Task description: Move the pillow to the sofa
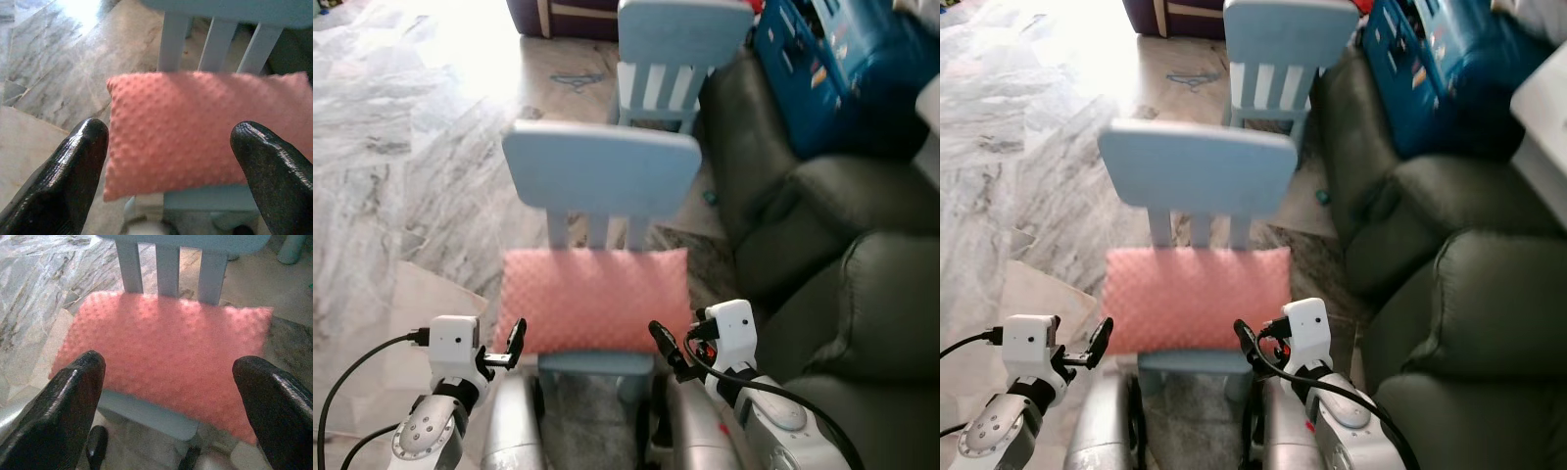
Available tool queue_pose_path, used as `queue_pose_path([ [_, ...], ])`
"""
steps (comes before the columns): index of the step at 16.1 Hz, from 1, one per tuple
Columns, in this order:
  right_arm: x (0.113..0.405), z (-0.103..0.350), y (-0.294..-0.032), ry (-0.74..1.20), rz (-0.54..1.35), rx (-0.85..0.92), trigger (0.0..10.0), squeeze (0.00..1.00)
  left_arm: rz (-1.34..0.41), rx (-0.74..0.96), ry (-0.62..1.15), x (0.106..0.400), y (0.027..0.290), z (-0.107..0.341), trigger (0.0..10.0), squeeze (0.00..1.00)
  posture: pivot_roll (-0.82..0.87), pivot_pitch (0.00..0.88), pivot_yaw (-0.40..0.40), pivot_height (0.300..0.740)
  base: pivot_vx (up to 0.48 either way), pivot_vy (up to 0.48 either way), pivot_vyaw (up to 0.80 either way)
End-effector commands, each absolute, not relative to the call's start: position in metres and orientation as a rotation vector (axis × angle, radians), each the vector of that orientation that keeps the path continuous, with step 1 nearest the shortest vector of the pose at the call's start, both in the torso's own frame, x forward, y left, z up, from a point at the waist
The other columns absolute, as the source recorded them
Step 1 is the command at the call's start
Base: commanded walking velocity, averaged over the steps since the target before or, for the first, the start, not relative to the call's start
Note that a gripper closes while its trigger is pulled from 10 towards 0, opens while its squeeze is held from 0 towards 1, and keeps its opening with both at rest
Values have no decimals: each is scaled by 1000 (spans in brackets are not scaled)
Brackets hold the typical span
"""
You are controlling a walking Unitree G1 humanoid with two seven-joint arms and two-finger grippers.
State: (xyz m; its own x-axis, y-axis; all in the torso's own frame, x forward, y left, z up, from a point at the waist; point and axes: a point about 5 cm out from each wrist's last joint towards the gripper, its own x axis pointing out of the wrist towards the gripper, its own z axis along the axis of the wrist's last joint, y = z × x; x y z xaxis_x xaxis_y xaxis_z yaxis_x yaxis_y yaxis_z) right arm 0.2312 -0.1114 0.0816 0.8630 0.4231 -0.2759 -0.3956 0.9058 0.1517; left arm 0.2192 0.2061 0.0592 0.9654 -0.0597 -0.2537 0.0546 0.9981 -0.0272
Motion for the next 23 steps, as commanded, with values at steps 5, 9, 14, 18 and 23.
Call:
queue_pose_path([
  [5,228,80,-113,325,431,99,10000,0,-52,-15,284,213,205,55,10000,0,-39,282,-76,540,0,0,0],
  [9,227,80,-113,327,434,100,10000,0,-47,-12,286,212,206,55,10000,0,-40,285,-79,540,0,0,0],
  [14,226,80,-112,329,445,101,10000,0,2,12,293,212,213,53,10000,0,-40,289,-79,540,0,0,0],
  [18,238,89,-119,296,427,102,10000,0,73,47,271,225,240,61,10000,0,-43,303,-83,540,0,0,0],
  [23,251,98,-130,265,400,85,10000,0,163,74,229,251,271,78,10000,0,-49,311,-82,540,0,0,0],
])
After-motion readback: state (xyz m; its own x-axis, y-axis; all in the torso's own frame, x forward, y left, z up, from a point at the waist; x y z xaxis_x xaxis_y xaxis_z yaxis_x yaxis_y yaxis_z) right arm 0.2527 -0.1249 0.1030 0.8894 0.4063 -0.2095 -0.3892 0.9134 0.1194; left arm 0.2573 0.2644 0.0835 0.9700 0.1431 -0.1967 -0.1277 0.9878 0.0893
